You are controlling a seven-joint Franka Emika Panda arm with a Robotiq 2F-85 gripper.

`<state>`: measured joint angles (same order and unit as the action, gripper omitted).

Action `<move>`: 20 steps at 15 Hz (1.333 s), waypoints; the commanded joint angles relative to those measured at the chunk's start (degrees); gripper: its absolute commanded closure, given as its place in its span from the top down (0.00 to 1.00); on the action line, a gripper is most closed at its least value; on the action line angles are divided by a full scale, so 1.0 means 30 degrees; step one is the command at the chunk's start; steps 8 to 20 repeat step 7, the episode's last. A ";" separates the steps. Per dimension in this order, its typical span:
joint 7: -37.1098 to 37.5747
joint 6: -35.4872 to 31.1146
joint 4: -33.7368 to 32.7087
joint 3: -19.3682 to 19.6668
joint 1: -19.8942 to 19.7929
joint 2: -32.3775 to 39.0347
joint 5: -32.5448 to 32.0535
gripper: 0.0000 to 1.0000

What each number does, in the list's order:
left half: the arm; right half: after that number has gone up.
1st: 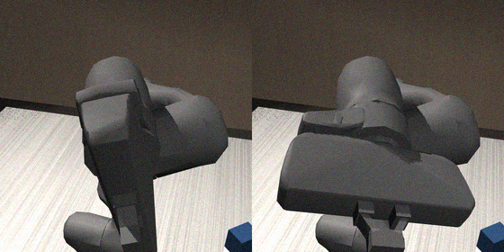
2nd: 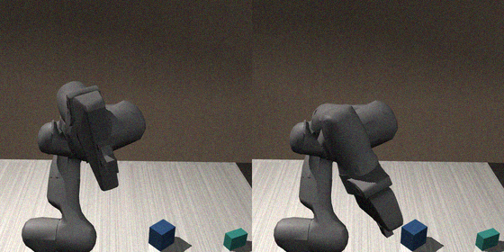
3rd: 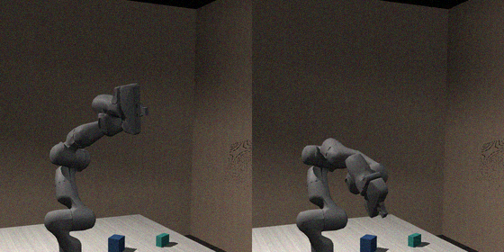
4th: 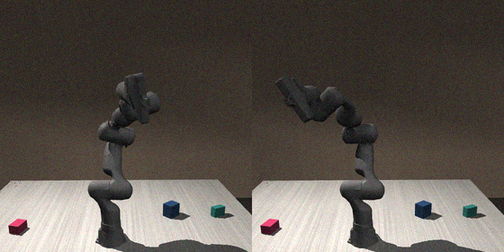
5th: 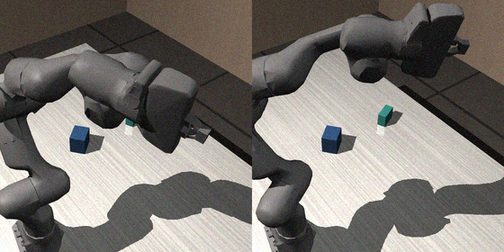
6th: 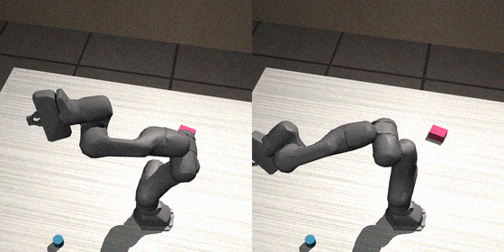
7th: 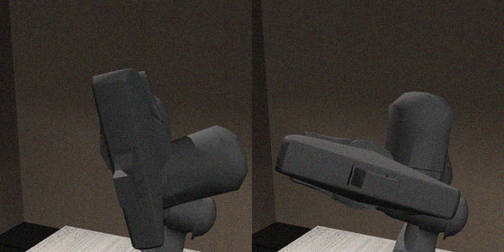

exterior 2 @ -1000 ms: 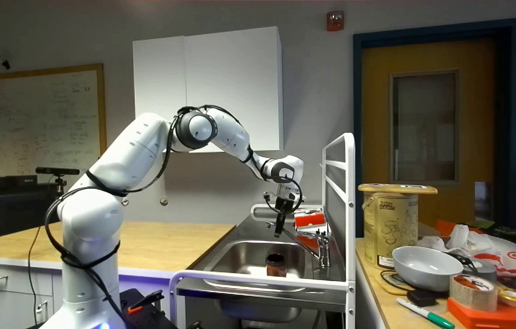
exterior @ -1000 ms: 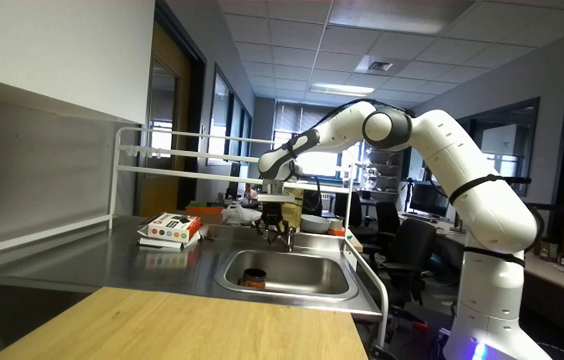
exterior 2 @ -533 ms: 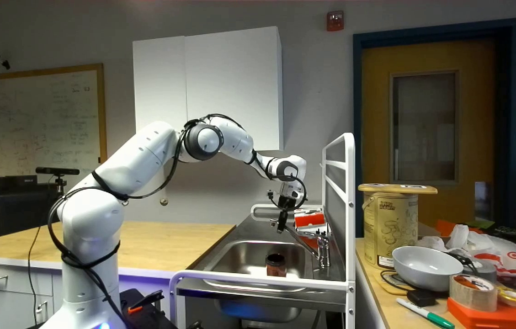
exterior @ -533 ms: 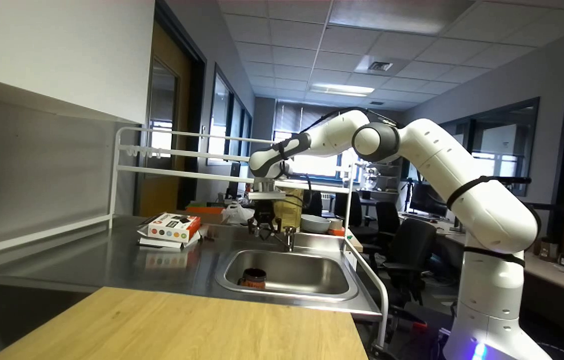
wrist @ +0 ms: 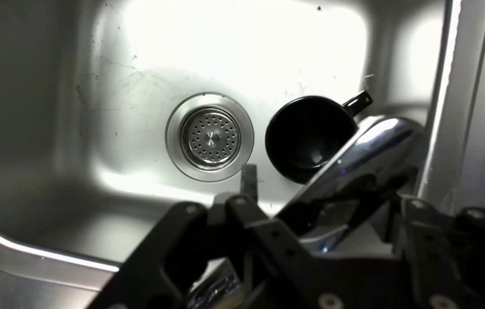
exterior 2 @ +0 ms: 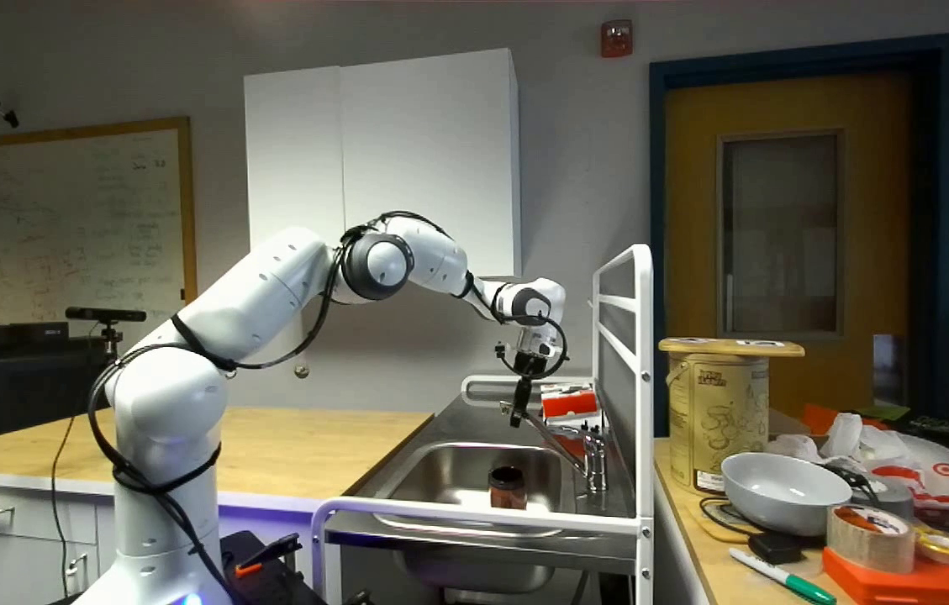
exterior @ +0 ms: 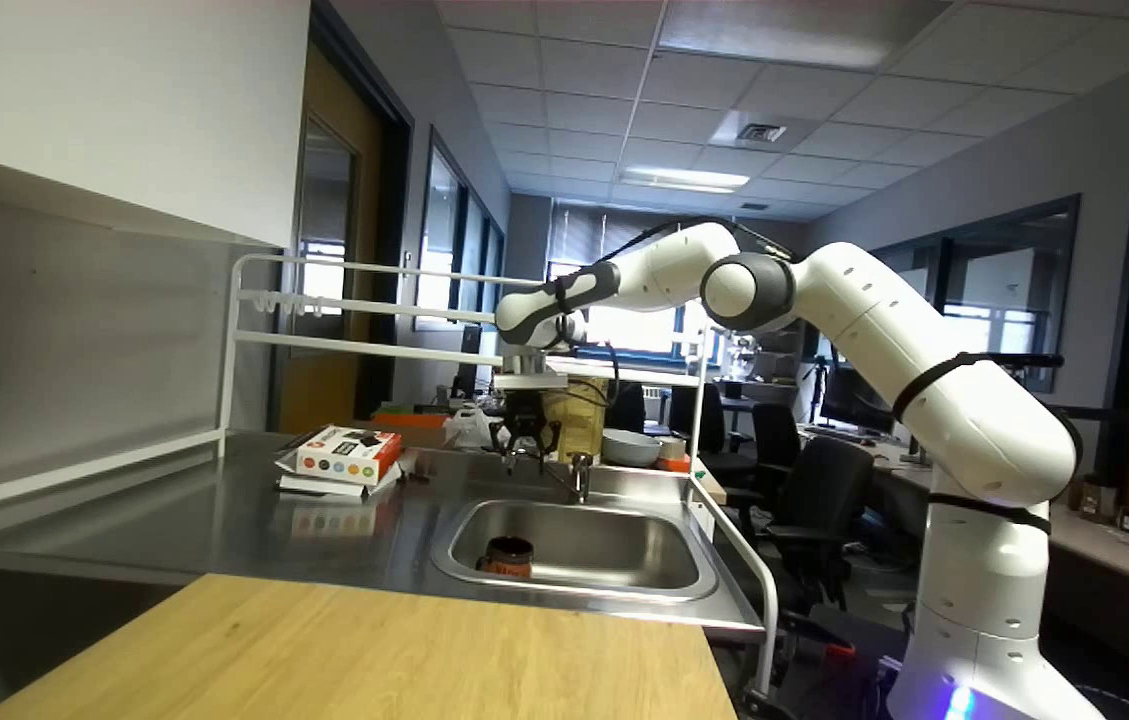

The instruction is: Move the nozzle from right to left.

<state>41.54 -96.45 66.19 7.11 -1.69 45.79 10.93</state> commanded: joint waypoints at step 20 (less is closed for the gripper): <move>0.0678 0.0103 0.0513 -0.0221 0.0306 -0.2047 0.0023 1.00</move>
